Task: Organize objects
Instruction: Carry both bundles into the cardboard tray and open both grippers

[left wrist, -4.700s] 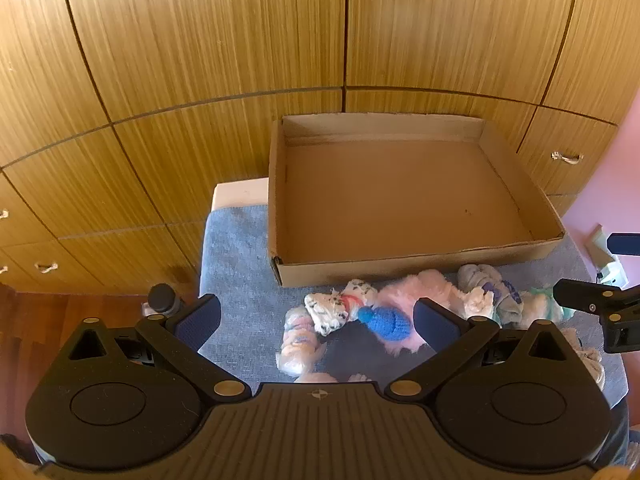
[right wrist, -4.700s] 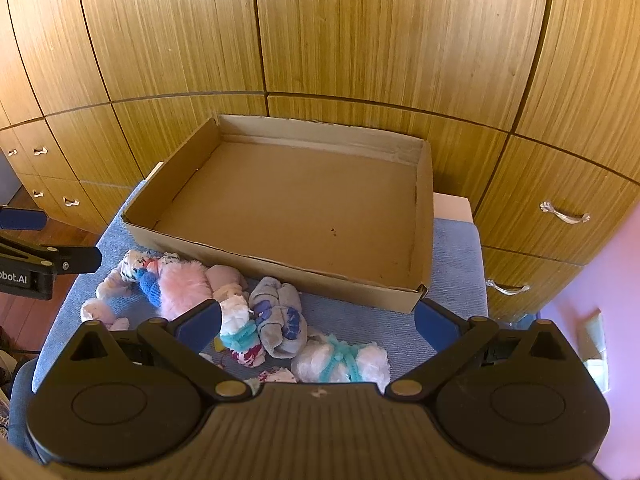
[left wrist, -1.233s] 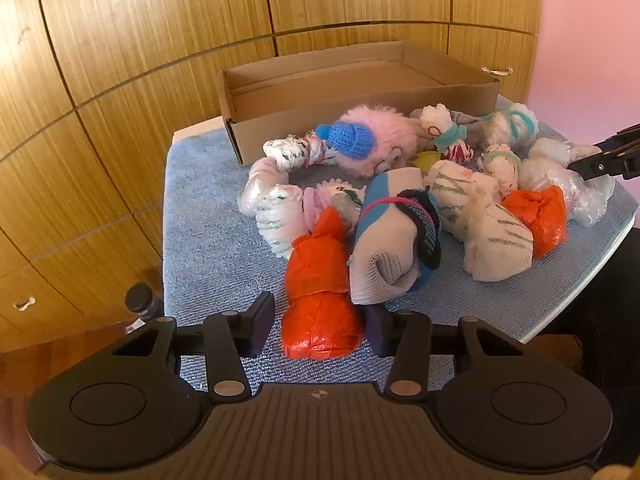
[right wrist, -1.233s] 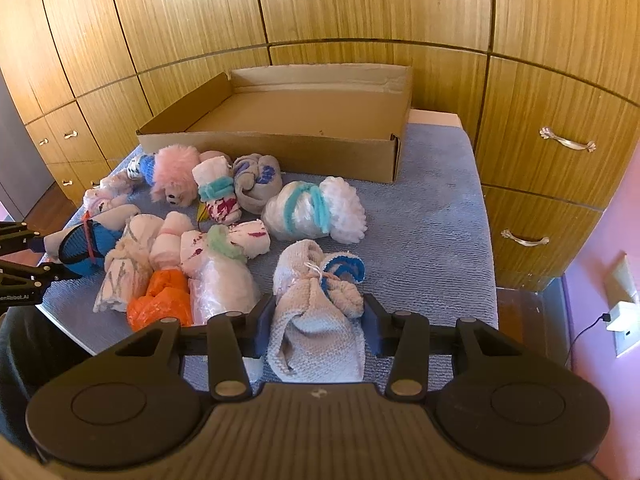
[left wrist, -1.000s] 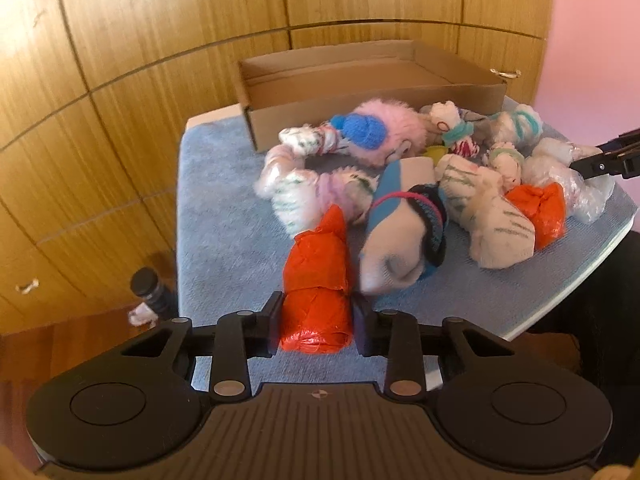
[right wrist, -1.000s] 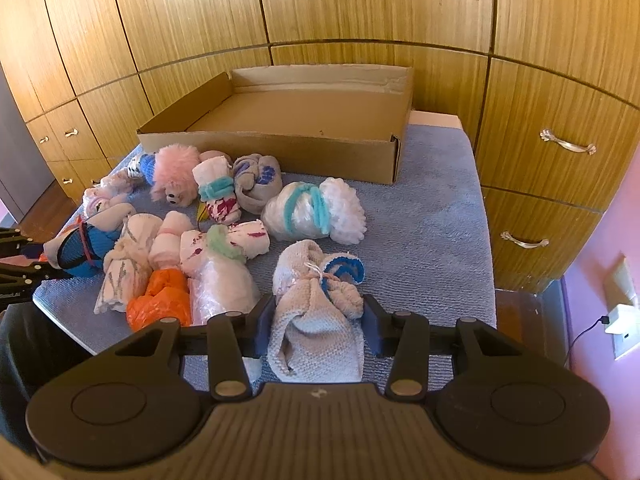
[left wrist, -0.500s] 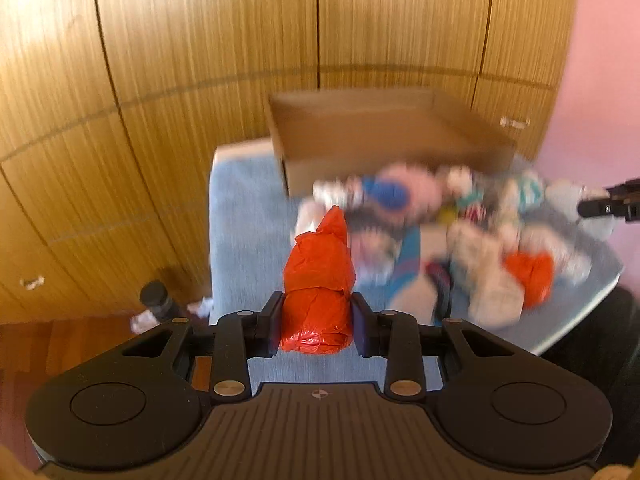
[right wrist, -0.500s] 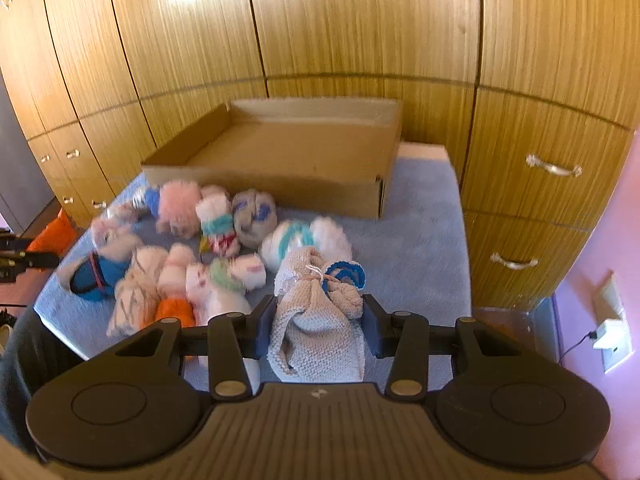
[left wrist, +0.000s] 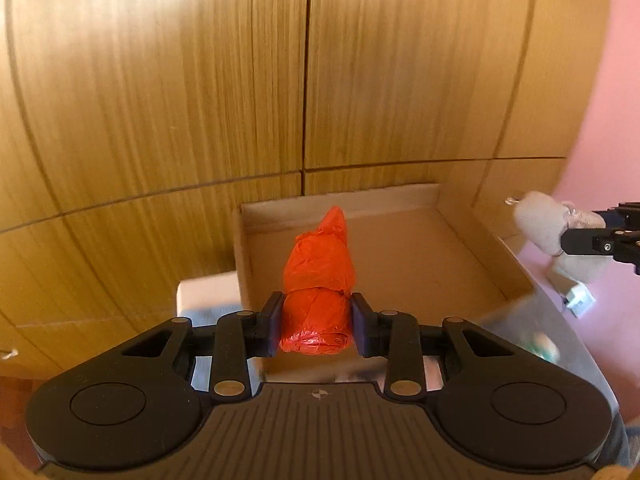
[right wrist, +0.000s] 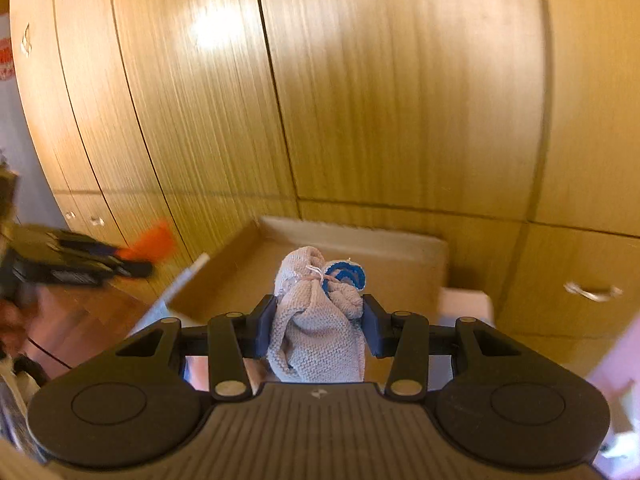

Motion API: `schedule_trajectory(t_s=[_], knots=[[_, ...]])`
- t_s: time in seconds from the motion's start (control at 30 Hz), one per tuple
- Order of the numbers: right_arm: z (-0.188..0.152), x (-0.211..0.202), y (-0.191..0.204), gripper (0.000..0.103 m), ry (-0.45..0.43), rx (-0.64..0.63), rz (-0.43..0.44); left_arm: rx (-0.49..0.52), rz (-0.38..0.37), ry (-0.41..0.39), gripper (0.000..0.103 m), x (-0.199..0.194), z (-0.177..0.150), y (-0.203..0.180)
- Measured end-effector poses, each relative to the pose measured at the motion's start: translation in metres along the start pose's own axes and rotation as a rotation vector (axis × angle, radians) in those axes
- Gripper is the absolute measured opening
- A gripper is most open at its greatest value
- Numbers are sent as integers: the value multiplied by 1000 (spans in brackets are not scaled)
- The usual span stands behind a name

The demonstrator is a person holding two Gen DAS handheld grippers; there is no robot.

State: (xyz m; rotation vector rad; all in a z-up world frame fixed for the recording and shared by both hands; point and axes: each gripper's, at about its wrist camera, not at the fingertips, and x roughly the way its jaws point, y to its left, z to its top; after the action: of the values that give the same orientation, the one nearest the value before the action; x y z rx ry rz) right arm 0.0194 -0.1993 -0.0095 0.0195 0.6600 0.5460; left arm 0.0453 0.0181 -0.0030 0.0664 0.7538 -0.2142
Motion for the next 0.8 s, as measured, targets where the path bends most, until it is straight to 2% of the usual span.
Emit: schedule_trajectory(t_s=[0.2,0.43,0.8], knots=[[35,82,8,41,50,17,6,33,64,32,41,73,31,1],[46,166,5,41,137,33,-14,85,112,74,41,138,41,8],[34,239,-4,41,219,116,-8,120,132,115,42,173,30,7]])
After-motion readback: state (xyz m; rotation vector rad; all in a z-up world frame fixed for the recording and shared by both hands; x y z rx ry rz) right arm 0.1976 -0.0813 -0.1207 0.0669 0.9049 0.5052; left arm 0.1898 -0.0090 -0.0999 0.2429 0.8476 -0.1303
